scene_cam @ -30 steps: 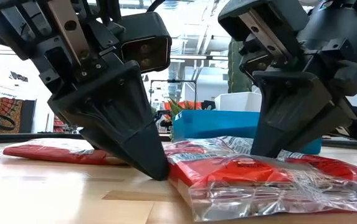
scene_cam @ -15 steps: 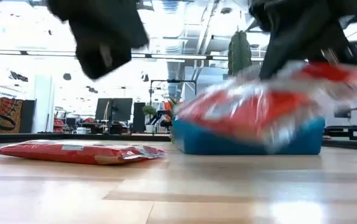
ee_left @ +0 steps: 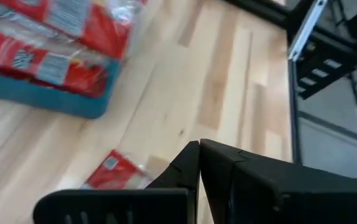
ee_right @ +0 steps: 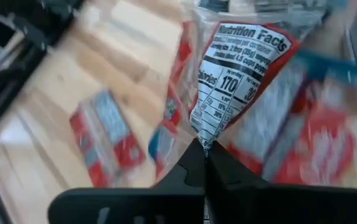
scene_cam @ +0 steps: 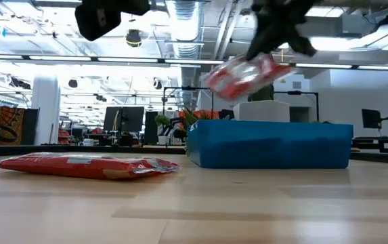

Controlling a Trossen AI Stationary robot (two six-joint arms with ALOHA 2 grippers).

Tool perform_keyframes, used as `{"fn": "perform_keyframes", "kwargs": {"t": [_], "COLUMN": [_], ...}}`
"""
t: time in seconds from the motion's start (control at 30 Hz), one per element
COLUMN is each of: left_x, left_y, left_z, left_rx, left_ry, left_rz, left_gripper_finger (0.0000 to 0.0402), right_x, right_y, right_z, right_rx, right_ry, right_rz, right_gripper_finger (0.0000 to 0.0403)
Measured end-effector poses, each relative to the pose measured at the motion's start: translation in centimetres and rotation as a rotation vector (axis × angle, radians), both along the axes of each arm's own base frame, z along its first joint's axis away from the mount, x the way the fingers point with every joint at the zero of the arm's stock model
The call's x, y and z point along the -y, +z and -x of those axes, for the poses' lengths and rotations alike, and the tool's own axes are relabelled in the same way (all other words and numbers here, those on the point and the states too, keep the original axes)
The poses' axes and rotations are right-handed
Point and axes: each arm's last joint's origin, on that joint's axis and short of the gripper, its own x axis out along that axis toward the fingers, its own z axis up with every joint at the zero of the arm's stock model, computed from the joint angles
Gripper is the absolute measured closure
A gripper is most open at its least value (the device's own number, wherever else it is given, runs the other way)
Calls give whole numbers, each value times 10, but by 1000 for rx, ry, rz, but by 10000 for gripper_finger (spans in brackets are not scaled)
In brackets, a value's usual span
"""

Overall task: Sort popcorn bags into baskets
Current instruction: Put the red popcorn bag into the blue container

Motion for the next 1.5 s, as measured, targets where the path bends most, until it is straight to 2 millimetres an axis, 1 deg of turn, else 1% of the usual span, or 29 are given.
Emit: {"fn": "perform_keyframes", "kwargs": {"t": [0.1,0.23,0.3,0.4,0.53,0.6,0.73,0.87,1.0,1.07,1.13,1.2,1.3,1.4,1.5], "left_x": [-3,-2,0,1,1,1,0,-1,0,2,5,8,13,10,-1], "left_y": [-2,-4,-4,-6,-8,-8,-8,-11,-16,-21,-31,-48,-74,-100,-118], "left_z": [5,8,9,10,11,11,12,14,20,27,35,47,61,75,83], "left_rx": [-43,-57,-55,-57,-64,-64,-70,-110,-165,-212,-230,-249,-226,-226,-245], "left_ry": [27,53,60,78,94,94,98,101,93,89,116,139,159,178,236], "left_rz": [-20,-48,-44,-41,-47,-48,-64,-83,-123,-168,-185,-170,-74,-27,-20], "left_gripper_finger": [401,401,401,401,401,401,401,400,394,393,393,393,393,393,393], "right_x": [20,34,39,40,43,44,46,50,49,42,31,13,-20,-51,-76], "right_y": [-5,-23,-30,-42,-49,-52,-51,-49,-46,-41,-32,-21,-16,-21,-34], "right_z": [-10,-26,-30,-35,-39,-39,-37,-33,-30,-27,-24,-21,-18,-17,-18], "right_rx": [-19,-64,-81,-127,-133,-151,-162,-180,-189,-175,-134,-70,-4,27,25], "right_ry": [31,81,76,69,30,21,0,-6,22,52,91,125,158,163,145], "right_rz": [6,-20,-27,-28,-54,-59,-55,-58,-68,-73,-65,-70,-74,-79,-93], "right_gripper_finger": [391,396,396,388,370,359,330,286,238,219,204,194,189,193,203]}}
